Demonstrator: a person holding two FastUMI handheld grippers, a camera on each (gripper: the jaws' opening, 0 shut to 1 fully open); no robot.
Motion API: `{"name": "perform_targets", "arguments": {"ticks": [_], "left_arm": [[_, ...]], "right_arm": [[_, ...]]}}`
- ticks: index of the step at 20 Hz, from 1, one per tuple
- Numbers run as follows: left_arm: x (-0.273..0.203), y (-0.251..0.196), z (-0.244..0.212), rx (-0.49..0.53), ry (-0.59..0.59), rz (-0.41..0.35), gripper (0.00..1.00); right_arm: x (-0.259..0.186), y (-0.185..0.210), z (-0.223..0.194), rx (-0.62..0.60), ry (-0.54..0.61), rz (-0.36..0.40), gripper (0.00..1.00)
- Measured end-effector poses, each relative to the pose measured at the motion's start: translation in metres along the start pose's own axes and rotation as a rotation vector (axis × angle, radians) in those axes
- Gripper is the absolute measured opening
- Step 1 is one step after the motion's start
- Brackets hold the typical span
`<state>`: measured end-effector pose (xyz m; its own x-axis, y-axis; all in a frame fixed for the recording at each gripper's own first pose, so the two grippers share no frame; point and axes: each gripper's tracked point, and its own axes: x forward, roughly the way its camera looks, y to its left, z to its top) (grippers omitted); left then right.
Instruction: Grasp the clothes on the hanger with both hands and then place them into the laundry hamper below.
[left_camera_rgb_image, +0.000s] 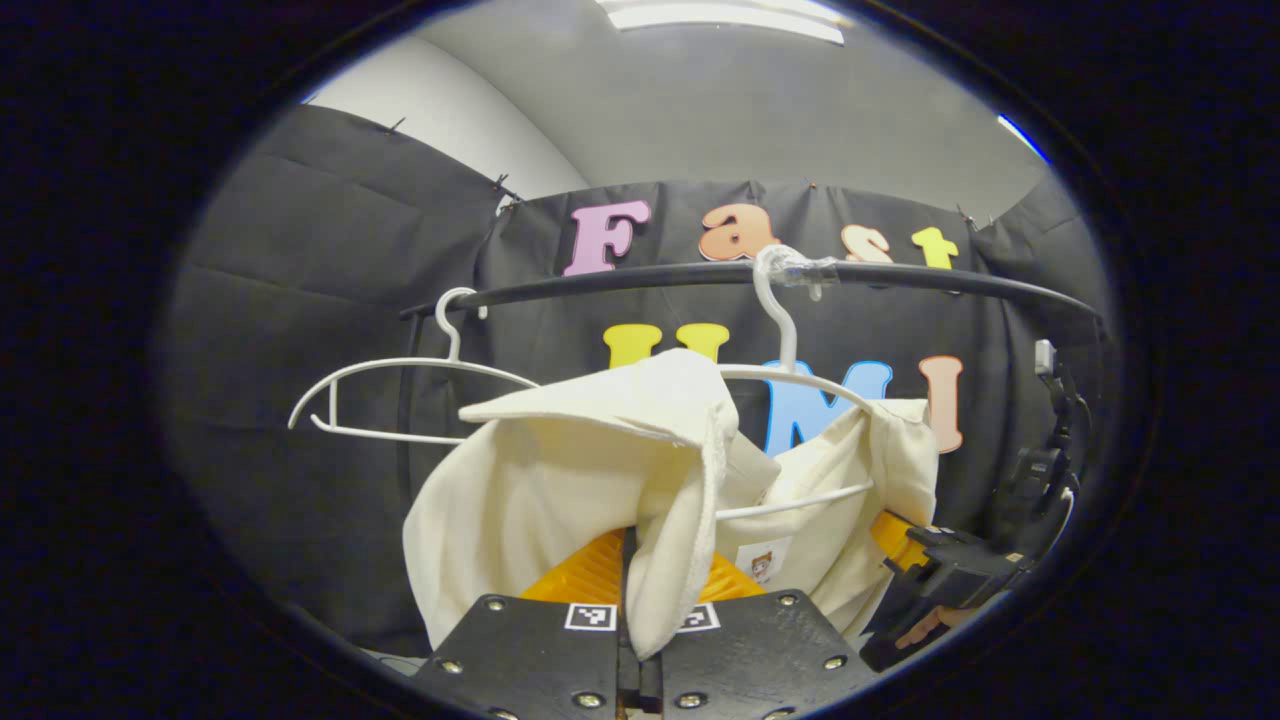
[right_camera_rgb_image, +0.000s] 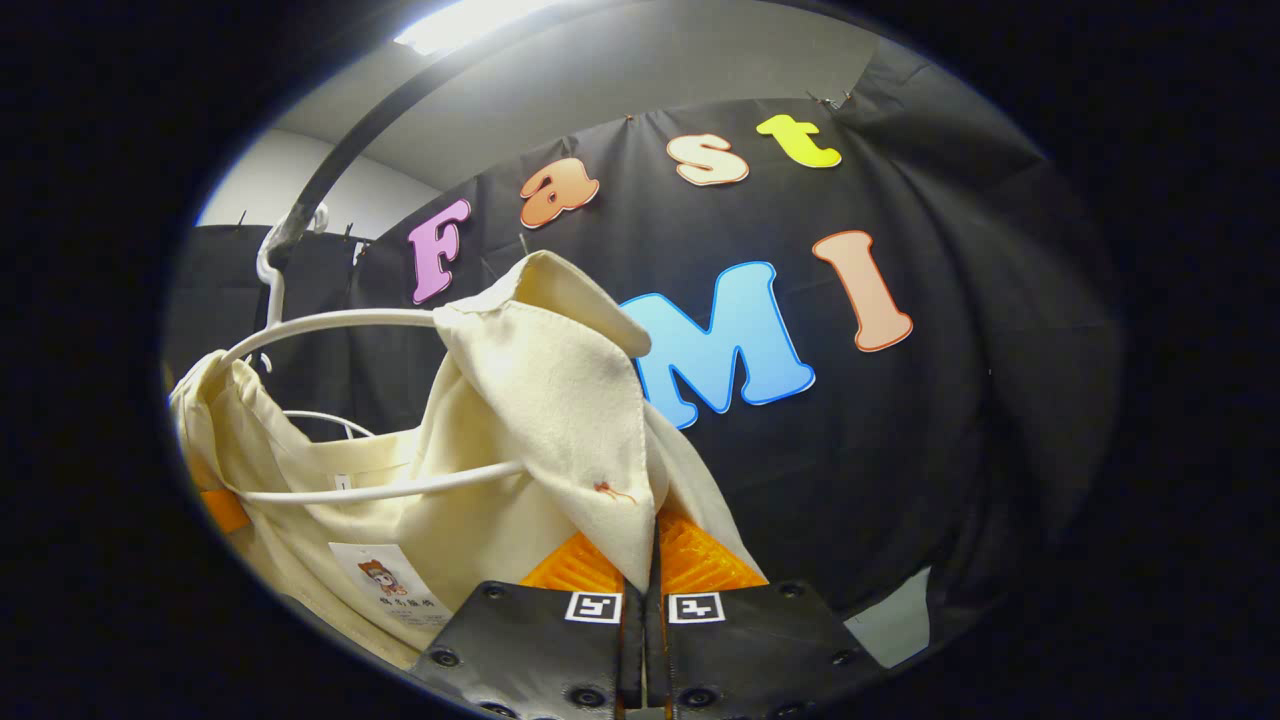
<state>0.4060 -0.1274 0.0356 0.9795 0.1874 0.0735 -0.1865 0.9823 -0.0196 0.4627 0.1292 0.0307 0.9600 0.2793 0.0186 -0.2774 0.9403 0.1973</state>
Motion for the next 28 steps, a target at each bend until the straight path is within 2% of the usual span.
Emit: {"name": "perform_targets", "arguments": {"ticks": [7, 13, 17, 21, 24, 25, 28], "left_arm": [[-0.004, 0.027, 0.041, -0.005, -0.056, 0.050, 0.02], [-0.018, 0.063, 0.076, -0.034, -0.106, 0.124, 0.02], [-0.015, 0.095, 0.076, -0.083, -0.089, 0.144, 0.02], [0.003, 0.099, 0.077, -0.136, -0.068, 0.067, 0.02], [0.000, 0.106, 0.082, -0.216, -0.014, -0.041, 0.01], [0.001, 0.109, 0.084, -0.229, -0.005, -0.061, 0.02], [0.003, 0.116, 0.085, -0.216, 0.007, -0.072, 0.02]], "right_arm": [[-0.003, -0.015, 0.029, -0.005, -0.069, -0.046, 0.03], [-0.002, -0.035, 0.046, -0.005, -0.108, -0.097, 0.02], [0.003, -0.055, 0.049, 0.017, -0.111, -0.137, 0.03], [0.007, -0.060, 0.042, -0.023, -0.091, -0.129, 0.03], [0.007, -0.054, 0.041, -0.039, -0.078, -0.096, 0.00], [0.007, -0.052, 0.043, -0.048, -0.082, -0.082, 0.03], [0.004, -0.044, 0.044, -0.087, -0.095, -0.048, 0.02]]}}
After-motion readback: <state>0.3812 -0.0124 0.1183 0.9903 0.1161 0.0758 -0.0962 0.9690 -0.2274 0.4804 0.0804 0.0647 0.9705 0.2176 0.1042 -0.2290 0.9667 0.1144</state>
